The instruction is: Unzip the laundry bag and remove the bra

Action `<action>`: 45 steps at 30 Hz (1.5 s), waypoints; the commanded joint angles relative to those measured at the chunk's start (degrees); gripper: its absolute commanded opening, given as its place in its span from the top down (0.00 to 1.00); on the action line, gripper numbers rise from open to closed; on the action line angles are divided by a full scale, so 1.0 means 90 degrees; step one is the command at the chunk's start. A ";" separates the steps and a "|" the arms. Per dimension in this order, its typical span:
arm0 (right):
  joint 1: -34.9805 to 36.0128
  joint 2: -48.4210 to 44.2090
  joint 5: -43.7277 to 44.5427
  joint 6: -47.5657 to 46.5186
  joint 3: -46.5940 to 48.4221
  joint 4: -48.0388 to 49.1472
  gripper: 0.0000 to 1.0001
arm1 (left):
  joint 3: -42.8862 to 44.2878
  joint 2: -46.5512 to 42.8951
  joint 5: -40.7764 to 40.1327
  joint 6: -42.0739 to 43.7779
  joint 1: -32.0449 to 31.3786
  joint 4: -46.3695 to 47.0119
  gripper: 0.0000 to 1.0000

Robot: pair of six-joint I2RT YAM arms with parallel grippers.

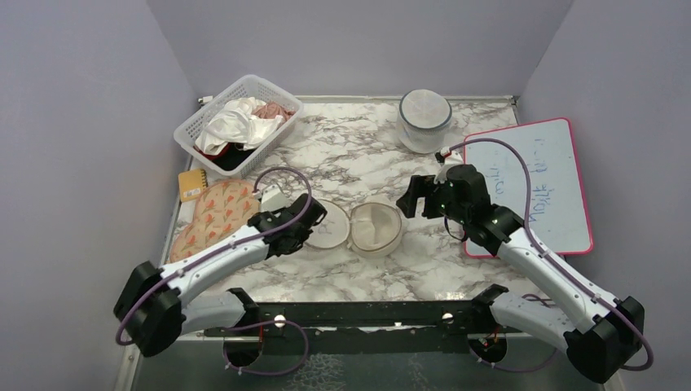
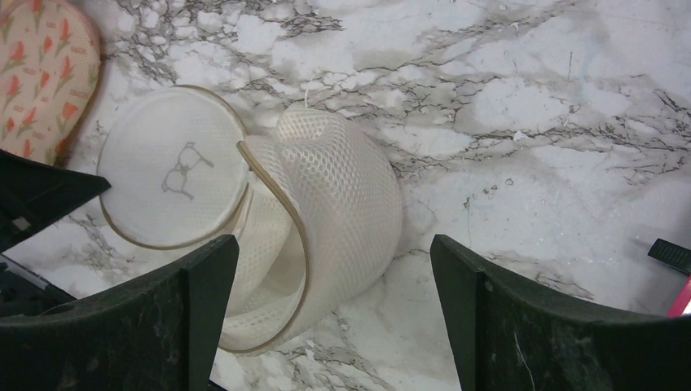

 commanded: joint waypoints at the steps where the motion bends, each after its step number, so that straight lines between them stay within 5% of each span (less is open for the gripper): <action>1: -0.0026 -0.0197 0.0180 -0.0055 0.0005 -0.0095 0.14 | -0.0269 -0.1218 -0.0859 0.0785 -0.0008 0.0236 1.00; 14: -0.0026 -0.0256 0.0069 0.0038 0.0023 -0.0151 0.14 | -0.1473 -0.4414 0.1031 0.4392 -0.0003 0.3645 1.00; 21: -0.0026 -0.0310 0.0040 0.0087 0.0022 -0.0192 0.14 | -0.0531 -0.2901 0.3002 0.6721 -0.0014 0.3254 1.00; 31: -0.0029 -0.0416 0.0086 0.0133 0.0039 -0.0263 0.14 | -0.0023 -0.1847 0.4584 0.8571 -0.0157 0.3319 1.00; 45: -0.0026 -0.0744 0.0368 0.0175 0.0127 -0.0415 0.14 | 0.0818 0.0169 0.4944 0.8864 -0.1467 0.4139 1.00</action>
